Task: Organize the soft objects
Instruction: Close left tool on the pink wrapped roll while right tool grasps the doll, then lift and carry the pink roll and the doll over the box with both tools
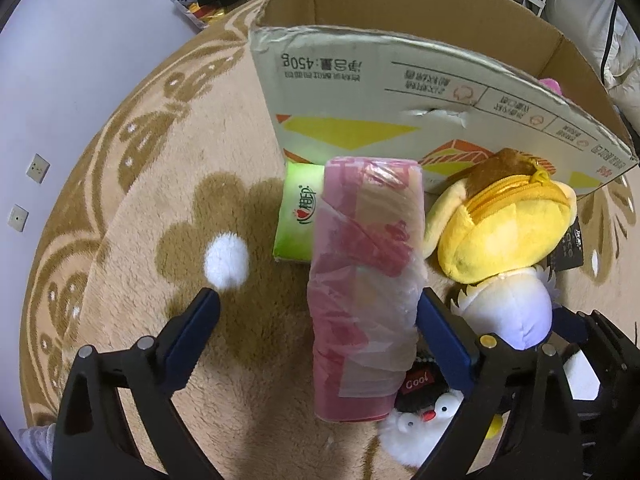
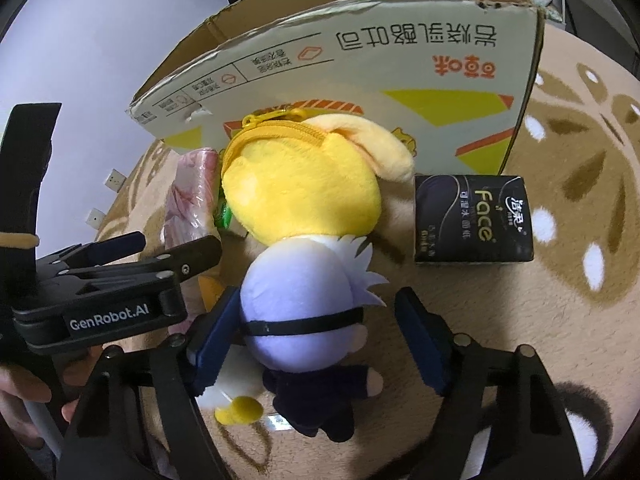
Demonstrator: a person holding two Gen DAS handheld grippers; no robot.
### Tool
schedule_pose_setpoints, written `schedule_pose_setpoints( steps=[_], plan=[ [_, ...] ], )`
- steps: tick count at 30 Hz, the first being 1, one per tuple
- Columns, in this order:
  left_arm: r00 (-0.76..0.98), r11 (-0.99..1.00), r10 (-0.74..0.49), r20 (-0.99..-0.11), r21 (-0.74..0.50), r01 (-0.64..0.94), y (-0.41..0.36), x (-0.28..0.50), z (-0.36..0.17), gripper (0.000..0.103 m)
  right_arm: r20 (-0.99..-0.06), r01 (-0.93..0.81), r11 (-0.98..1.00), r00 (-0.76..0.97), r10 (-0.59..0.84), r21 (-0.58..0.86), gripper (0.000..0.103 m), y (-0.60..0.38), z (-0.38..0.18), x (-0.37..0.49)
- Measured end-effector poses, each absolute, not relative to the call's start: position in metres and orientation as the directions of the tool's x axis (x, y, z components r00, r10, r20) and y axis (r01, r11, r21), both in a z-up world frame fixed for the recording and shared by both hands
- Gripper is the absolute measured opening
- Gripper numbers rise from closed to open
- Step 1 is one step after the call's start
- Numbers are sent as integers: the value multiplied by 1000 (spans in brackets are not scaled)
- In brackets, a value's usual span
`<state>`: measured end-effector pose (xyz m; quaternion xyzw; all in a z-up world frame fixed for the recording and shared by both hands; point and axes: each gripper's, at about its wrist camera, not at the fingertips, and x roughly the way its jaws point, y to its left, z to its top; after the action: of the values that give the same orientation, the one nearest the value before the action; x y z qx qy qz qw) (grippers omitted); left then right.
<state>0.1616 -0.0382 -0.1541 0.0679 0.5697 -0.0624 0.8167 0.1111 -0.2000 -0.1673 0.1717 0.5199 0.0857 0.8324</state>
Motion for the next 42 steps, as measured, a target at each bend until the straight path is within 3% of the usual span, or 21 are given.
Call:
schedule_pose_setpoints(
  steps=[5, 8, 14, 35, 42],
  plan=[
    [336, 981, -31, -941, 36, 191, -39, 161, -156, 86, -830, 19, 919, 439, 346, 393, 59, -194, -167, 113],
    [309, 981, -59, -949, 2, 195, -38, 158, -158, 74, -810, 13, 898, 436, 392, 441, 57, -194, -168, 116],
    [277, 980, -123, -953, -71, 188, -32, 150, -155, 45, -816, -3, 922, 466, 343, 386, 56, -186, -162, 115],
    [435, 982, -81, -897, 2, 187, -30, 110, -108, 44, -841, 75, 935, 467, 274, 347, 57, -216, -154, 88],
    [483, 984, -124, -867, -47, 169, -25, 104, -85, 44, -780, 89, 939, 586, 220, 332, 56, -230, -126, 73]
  ],
)
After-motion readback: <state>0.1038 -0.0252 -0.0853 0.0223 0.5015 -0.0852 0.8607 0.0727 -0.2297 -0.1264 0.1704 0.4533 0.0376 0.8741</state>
